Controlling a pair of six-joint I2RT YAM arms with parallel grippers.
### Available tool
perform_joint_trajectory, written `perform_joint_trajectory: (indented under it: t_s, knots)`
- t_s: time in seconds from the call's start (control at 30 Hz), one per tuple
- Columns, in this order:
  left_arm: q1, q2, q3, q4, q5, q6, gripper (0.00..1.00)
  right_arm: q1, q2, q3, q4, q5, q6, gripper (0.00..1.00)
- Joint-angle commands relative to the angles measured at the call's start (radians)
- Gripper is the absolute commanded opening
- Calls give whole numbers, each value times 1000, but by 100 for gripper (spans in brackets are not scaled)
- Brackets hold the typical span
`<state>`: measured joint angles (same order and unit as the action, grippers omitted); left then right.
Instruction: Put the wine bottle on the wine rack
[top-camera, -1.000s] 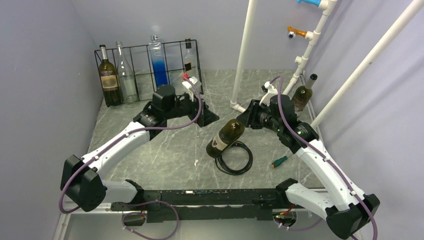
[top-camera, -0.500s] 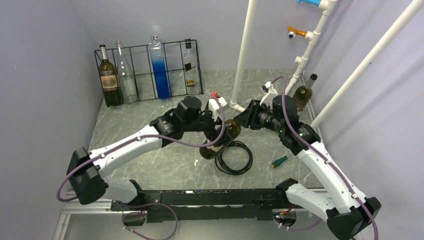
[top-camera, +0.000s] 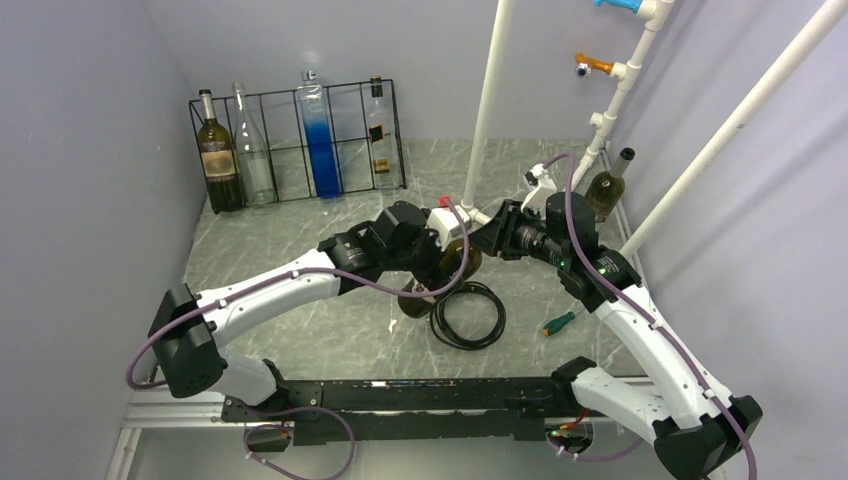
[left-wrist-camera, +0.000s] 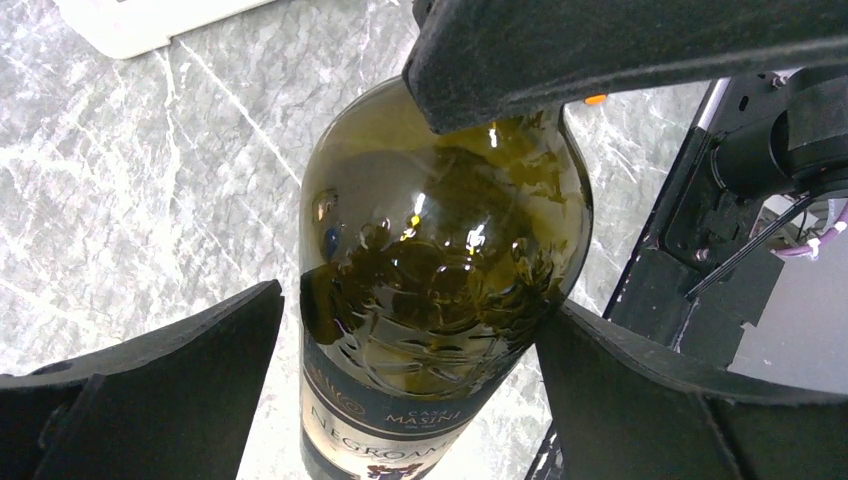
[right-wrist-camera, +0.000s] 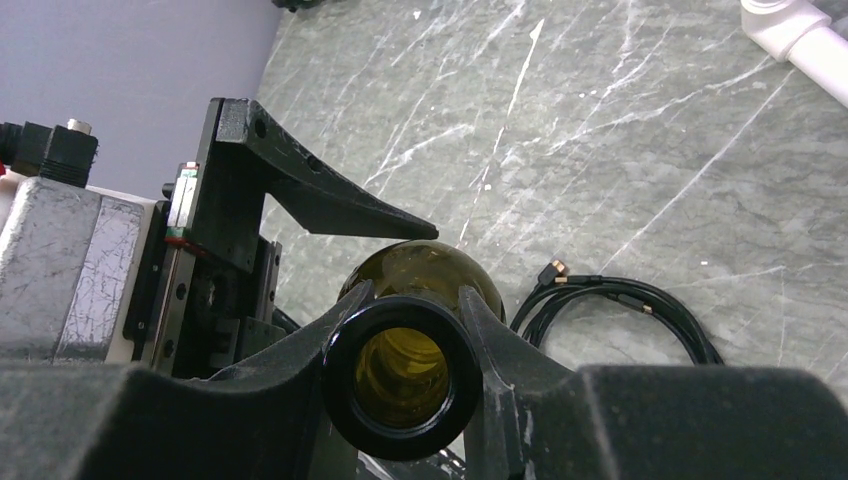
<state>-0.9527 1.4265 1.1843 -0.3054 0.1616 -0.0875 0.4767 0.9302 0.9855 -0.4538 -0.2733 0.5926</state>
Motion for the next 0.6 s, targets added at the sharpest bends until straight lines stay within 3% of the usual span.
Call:
perform_joint_trajectory:
  t_s: [0.0, 0.17, 0.23, 0.3, 0.4, 0.57]
  knots:
    - [-8, 20, 50, -5, -29, 32, 99, 0, -45, 23, 157, -68, 65, 0]
    - [-11, 33, 51, -5, -18, 35, 99, 0, -52, 24, 157, -66, 64, 0]
    - [-12, 33, 51, -3, -16, 37, 93, 0, -53, 19, 159, -71, 67, 0]
    - [-13, 30, 54, 0, -7, 38, 81, -1, -55, 12, 157, -69, 68, 0]
    - [-14, 17, 49, 1, -18, 40, 54, 0, -59, 7, 138, -45, 74, 0]
    - [-15, -25, 23, 24, -83, 53, 15, 0, -61, 33, 86, -17, 71, 28]
